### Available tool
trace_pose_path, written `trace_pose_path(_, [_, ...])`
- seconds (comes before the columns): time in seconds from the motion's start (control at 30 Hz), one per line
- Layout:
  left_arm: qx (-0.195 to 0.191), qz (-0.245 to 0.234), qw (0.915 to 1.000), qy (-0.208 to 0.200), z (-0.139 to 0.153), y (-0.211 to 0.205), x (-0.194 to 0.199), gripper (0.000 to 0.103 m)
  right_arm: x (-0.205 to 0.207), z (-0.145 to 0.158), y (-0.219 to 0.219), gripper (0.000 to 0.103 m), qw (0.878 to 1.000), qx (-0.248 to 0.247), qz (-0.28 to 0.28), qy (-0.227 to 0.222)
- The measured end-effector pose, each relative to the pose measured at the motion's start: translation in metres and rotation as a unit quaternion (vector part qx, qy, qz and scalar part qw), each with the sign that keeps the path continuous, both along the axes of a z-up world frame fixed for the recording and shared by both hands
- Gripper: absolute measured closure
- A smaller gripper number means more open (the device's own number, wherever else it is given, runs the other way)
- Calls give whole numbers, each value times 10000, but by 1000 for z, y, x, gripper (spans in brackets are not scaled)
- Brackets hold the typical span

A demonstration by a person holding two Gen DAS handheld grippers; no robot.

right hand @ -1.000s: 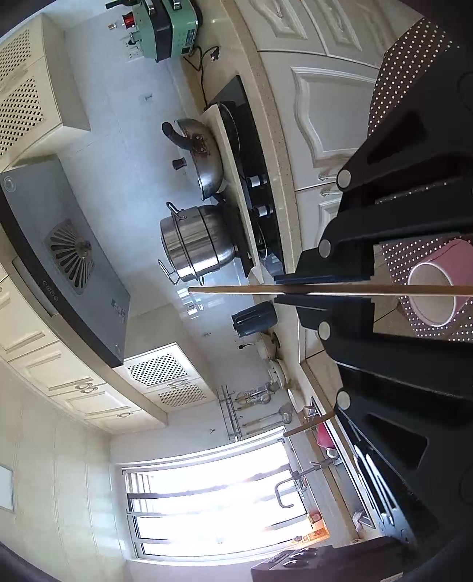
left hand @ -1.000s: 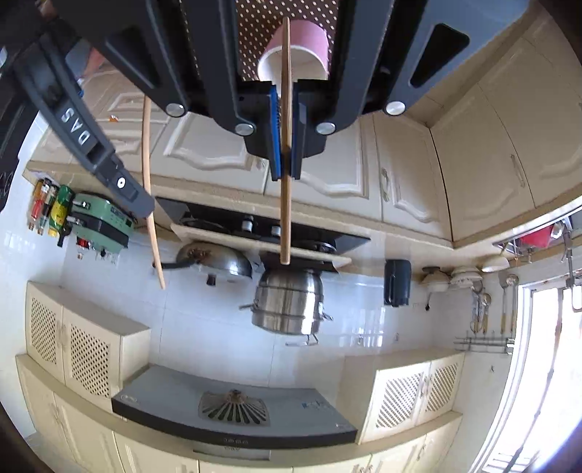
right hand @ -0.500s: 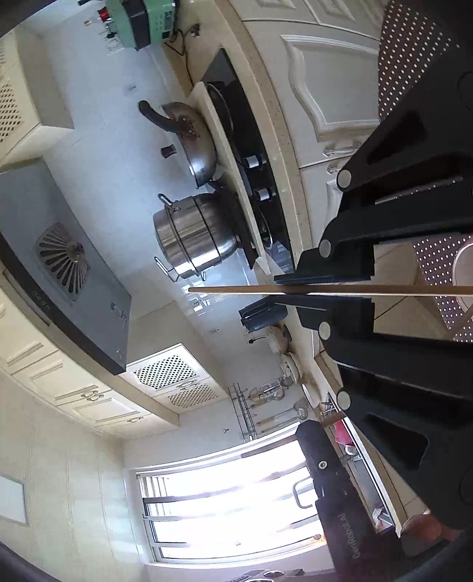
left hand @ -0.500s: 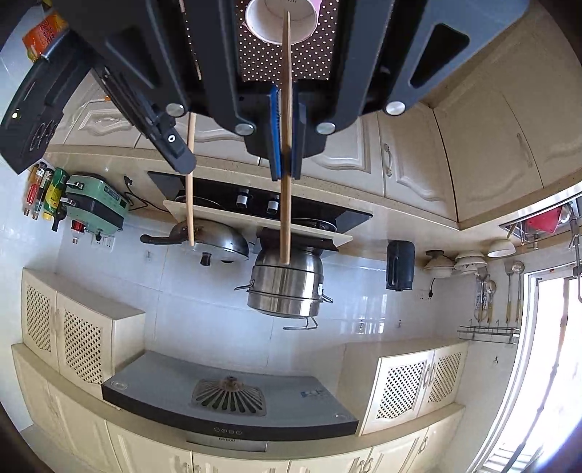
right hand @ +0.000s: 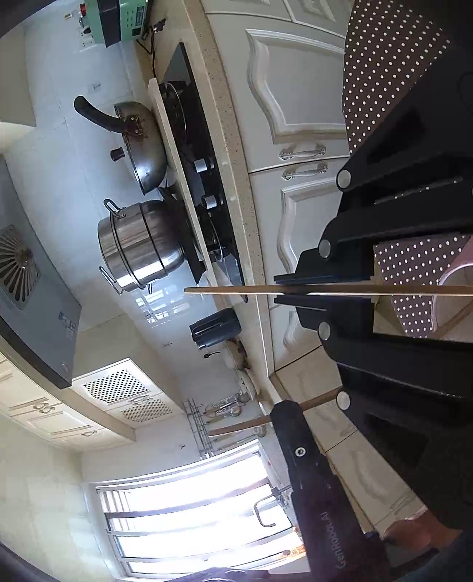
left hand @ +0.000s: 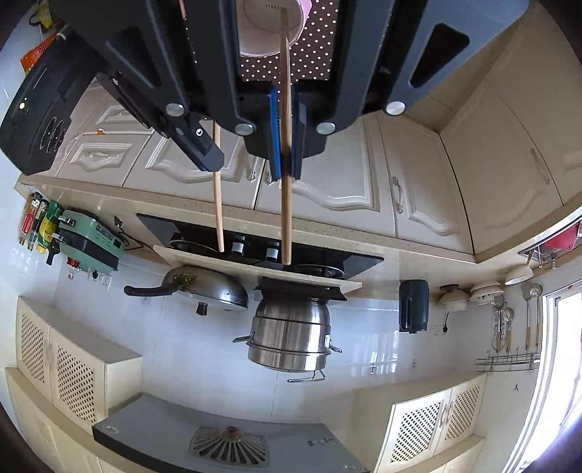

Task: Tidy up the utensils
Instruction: 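Lift the chopstick with the right gripper and carry it over the pink cup, then lower the chopstick into the pink cup and open the right gripper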

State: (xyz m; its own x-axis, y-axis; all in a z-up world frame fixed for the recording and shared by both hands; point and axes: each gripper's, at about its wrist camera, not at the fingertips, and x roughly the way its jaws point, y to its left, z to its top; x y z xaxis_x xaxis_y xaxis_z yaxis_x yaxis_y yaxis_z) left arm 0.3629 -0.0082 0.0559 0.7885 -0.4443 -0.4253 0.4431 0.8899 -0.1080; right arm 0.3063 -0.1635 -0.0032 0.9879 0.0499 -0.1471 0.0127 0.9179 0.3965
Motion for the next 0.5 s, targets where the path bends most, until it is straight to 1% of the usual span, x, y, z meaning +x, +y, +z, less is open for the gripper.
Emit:
trace_pose_path(0.1, [135, -65, 9999, 59, -9, -5, 5, 97, -1, -9, 1, 97, 9998, -37, 48, 169])
trace_pose_path(0.23, [199, -114, 9995, 205, -21, -8, 9, 97, -3, -19, 5, 97, 9990, -235, 90, 380])
trace_pose_path(0.3, [290, -126, 9993, 215, -26, -9, 8, 97, -6, -22, 6, 97, 9987, -239, 105, 438])
trace_pose_path(0.37, [295, -191, 9991, 245, -33, -8, 7, 97, -9, -23, 8, 97, 9983, -263, 161, 486])
trace_pose_path(0.43, [286, -193, 9993, 149, -38, -6, 2, 97, -11, -23, 11, 97, 9975, -296, 260, 583])
trace_pose_path(0.5, [377, -124, 9992, 15, -40, -5, -3, 96, -12, -24, 14, 97, 9960, -367, 362, 736])
